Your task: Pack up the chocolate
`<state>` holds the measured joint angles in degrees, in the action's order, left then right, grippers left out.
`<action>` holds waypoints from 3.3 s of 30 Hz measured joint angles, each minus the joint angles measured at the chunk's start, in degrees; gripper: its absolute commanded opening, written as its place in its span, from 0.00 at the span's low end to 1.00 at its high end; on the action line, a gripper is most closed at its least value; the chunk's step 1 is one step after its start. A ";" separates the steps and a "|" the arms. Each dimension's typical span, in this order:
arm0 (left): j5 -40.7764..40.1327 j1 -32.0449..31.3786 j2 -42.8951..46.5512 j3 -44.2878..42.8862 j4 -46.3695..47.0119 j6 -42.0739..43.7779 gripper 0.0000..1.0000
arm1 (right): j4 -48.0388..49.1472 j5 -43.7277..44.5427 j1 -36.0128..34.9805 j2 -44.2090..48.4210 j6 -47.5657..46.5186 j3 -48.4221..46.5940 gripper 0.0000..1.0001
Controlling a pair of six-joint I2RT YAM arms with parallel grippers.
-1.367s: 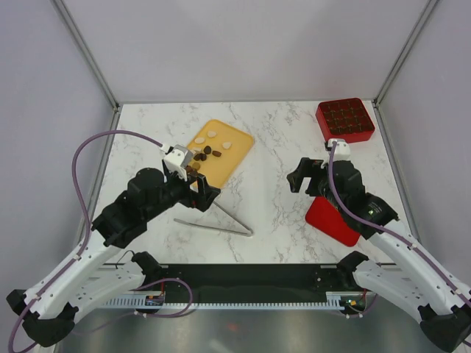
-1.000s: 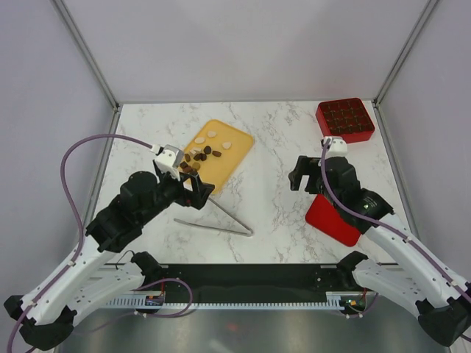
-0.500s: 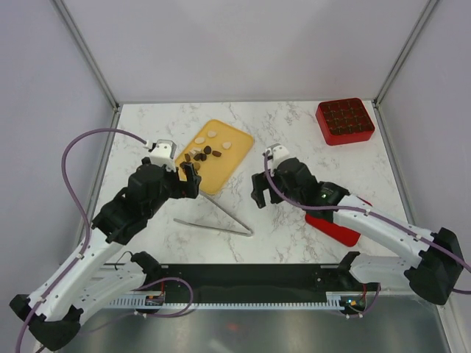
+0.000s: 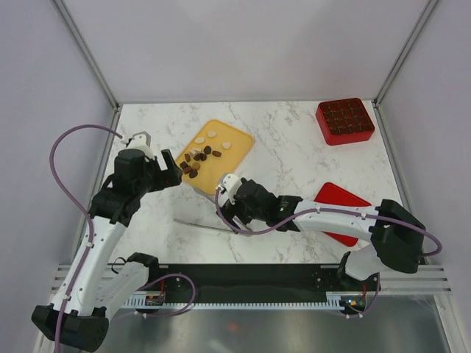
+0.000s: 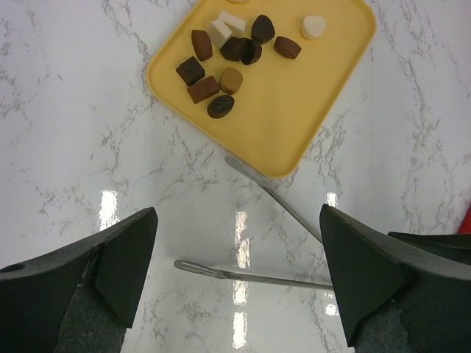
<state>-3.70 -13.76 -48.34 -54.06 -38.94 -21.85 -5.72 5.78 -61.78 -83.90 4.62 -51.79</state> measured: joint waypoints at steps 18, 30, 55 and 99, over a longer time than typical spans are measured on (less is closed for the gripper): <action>-0.46 0.68 5.22 3.76 -0.79 -0.28 1.00 | 5.88 -3.19 -2.89 -15.54 -10.43 -4.04 0.98; -0.66 0.68 5.62 4.37 -1.01 -0.33 1.00 | 5.95 -2.91 -2.89 -21.77 -12.70 -7.61 0.97; -0.70 0.68 6.10 4.66 -1.25 -0.33 1.00 | 2.60 -6.12 -1.99 -21.59 -8.94 -7.80 0.93; 2.64 0.68 7.04 4.94 -1.27 -0.28 1.00 | -31.89 -6.97 5.33 -5.92 0.57 -19.15 0.62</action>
<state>-1.06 -13.08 -41.30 -49.12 -40.21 -22.13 -37.60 -1.19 -56.45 -89.82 5.19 -70.94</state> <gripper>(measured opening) 0.993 0.627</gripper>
